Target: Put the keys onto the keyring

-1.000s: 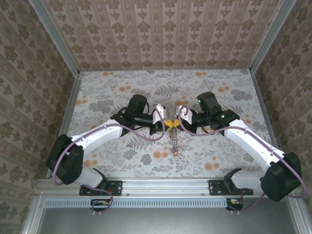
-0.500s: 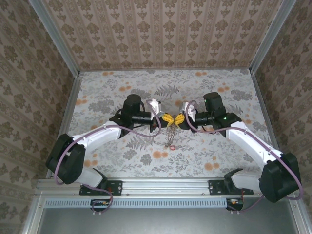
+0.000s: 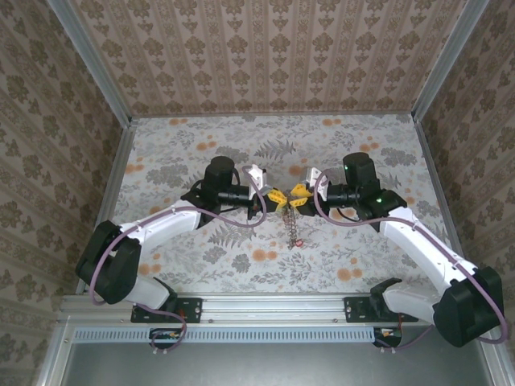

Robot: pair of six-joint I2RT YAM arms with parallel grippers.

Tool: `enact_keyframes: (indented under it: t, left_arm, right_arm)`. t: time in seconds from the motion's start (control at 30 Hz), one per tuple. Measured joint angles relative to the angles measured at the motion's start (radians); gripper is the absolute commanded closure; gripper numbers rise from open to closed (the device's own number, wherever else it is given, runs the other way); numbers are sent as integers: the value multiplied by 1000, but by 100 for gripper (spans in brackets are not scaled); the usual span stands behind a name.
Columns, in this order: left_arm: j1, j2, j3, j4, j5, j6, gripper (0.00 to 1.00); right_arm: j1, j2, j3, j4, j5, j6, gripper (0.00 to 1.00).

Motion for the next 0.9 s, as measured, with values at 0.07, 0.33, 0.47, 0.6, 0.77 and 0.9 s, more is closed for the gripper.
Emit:
enact_keyframes:
  t: [0.07, 0.33, 0.47, 0.6, 0.77, 0.9]
  left_arm:
    - [0, 0, 0, -3, 0, 2, 100]
    - [0, 0, 0, -4, 0, 3, 100]
    - [-3, 0, 0, -4, 0, 3, 100]
    - [0, 0, 0, -5, -16, 3, 100]
    - [2, 0, 0, -9, -26, 3, 91]
    - [-5, 0, 14, -78, -41, 54, 88]
  right_arm:
    - [0, -3, 0, 1, 0, -3, 70]
    - [0, 18, 0, 2, -10, -3, 72]
    - [0, 51, 0, 27, -31, 14, 79]
    - [0, 73, -1, 54, -53, 44, 98]
    - [0, 74, 0, 52, -47, 51, 100]
    - [19, 74, 26, -24, -4, 2, 100]
